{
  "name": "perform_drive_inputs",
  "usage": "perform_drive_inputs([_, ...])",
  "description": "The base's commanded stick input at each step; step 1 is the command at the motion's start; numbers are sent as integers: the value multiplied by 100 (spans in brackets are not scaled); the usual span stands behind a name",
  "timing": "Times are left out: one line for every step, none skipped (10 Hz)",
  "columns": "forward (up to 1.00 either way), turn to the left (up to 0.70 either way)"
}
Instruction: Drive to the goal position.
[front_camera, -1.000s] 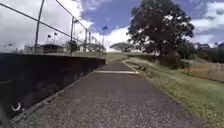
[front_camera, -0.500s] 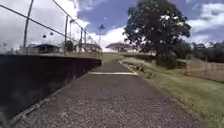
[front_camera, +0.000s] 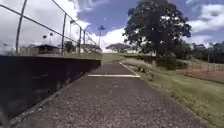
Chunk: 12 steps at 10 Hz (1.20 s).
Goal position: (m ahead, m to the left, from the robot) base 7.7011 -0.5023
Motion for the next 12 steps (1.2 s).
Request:
perform_drive_inputs([70, -13])
perform_drive_inputs([70, -16])
perform_drive_inputs([70, -9])
perform_drive_inputs([70, -1])
perform_drive_inputs([70, 0])
perform_drive_inputs([70, 0])
perform_drive_inputs([70, 0])
perform_drive_inputs([70, 0])
perform_drive_inputs([70, 0])
perform_drive_inputs([70, 0])
perform_drive_inputs([70, 0])
perform_drive_inputs([70, 0])
